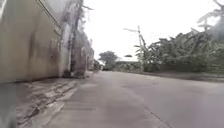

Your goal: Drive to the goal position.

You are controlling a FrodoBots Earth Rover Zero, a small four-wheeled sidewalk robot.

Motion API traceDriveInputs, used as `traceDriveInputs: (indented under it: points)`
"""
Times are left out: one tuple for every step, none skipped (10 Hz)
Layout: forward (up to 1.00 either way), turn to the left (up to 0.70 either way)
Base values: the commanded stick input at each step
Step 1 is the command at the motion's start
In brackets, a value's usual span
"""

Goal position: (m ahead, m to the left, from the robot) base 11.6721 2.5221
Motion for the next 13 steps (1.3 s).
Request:
traceDriveInputs:
  points:
    - [0.70,0.00]
    - [0.70,0.00]
    - [0.70,0.00]
    - [0.70,0.01]
    - [0.70,0.02]
    - [0.70,0.06]
    - [0.70,0.22]
    - [0.70,0.35]
    - [0.70,0.32]
    - [0.70,0.00]
    - [0.70,0.00]
    - [0.70,0.00]
    - [0.70,0.00]
